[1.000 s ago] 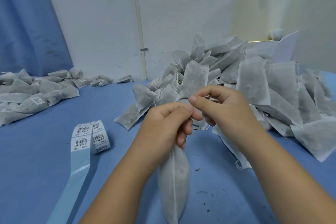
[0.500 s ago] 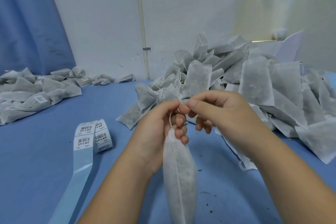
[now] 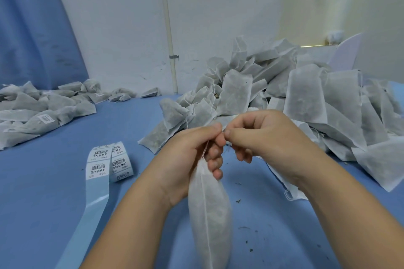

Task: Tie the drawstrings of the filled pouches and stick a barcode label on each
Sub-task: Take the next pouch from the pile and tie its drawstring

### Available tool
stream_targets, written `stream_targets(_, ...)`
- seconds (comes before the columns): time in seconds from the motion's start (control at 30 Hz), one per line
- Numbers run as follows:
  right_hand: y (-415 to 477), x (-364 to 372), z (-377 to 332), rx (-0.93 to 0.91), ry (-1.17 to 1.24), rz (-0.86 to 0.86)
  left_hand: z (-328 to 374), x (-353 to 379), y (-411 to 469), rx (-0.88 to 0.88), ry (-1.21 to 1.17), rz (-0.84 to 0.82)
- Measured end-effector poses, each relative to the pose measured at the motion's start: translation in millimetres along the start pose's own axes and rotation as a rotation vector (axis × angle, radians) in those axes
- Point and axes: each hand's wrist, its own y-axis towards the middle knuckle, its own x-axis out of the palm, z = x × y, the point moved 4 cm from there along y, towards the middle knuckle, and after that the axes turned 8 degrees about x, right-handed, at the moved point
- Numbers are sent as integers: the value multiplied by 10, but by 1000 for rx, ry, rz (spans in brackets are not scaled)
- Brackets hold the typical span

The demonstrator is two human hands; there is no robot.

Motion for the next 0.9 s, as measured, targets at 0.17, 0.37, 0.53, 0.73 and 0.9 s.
stream_targets(0.17, 22, 45, 41, 64, 61, -76, 31, -41, -20, -33, 40, 27)
stream_targets(0.37, 70, 29, 139, 113, 148, -112, 20, -47, -17, 23, 84, 141)
stream_targets(0.53, 81, -3, 167, 146, 190, -72, 11, -88, -8, 93, 151, 258)
stream_targets(0.73, 54, -28, 124, 67, -77, 111, 28, -103, 6, 189, 297, 312)
stream_targets(0.9, -14, 7, -20, -183, -148, 248, 48, -131, 8, 245, 412, 342)
